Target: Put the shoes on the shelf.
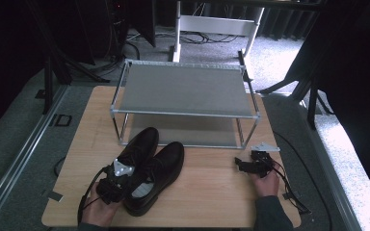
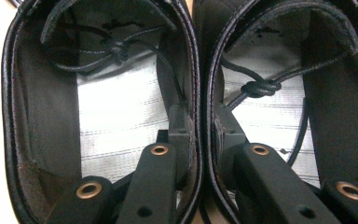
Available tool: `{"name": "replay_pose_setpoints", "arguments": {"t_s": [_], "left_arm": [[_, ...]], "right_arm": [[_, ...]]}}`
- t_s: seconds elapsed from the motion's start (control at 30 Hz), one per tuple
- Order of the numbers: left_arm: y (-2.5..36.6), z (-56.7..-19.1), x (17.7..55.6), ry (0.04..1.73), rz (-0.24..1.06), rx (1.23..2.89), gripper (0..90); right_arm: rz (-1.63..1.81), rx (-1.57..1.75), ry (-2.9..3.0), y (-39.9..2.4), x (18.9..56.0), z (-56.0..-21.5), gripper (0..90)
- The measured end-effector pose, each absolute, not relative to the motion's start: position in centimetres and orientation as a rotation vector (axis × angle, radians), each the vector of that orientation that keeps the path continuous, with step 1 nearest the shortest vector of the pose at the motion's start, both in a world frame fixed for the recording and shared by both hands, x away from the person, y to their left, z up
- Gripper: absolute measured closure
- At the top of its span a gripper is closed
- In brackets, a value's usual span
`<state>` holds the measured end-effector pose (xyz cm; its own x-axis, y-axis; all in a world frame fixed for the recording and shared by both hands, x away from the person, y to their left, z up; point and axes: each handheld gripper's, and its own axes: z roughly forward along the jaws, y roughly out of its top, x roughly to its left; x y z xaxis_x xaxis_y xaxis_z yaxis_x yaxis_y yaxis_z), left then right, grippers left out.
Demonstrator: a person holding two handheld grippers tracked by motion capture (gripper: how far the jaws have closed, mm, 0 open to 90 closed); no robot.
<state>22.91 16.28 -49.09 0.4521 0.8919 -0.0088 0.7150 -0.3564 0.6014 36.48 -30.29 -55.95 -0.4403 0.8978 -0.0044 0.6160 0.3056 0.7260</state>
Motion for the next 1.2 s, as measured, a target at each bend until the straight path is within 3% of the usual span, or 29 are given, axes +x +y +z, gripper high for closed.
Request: {"name": "replay_pose_setpoints", "arguments": {"t_s": [1.2], "left_arm": [[15.8, -46.7, 26.6, 1.330, 0.469, 2.029, 81.3]], "right_arm": [[0.929, 1.347, 2.169, -30.3, 36.5, -55.9, 17.8]]}}
